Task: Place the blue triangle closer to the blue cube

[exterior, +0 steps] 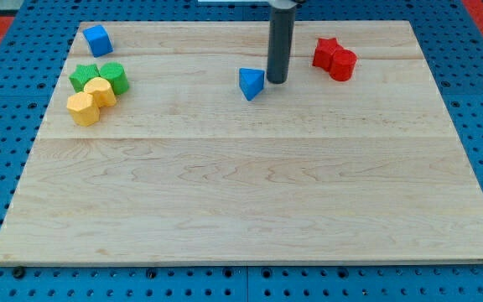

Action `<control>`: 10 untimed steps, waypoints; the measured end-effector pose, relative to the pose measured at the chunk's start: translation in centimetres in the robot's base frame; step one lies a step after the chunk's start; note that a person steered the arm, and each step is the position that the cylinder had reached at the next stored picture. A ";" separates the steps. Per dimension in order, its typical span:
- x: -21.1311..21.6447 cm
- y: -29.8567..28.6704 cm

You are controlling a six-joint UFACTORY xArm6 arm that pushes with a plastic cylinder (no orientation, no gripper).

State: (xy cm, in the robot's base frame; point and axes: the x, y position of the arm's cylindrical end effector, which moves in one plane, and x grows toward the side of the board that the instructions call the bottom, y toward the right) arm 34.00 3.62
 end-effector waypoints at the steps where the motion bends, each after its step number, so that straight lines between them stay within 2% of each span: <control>1: 0.3 -3.8; 2: 1.7 -6.1; 5: -4.8 -20.4; 6: -2.1 -15.6; 7: -3.4 -13.6; 8: -6.8 -18.4; 9: -8.1 -20.6; 10: -4.4 -15.0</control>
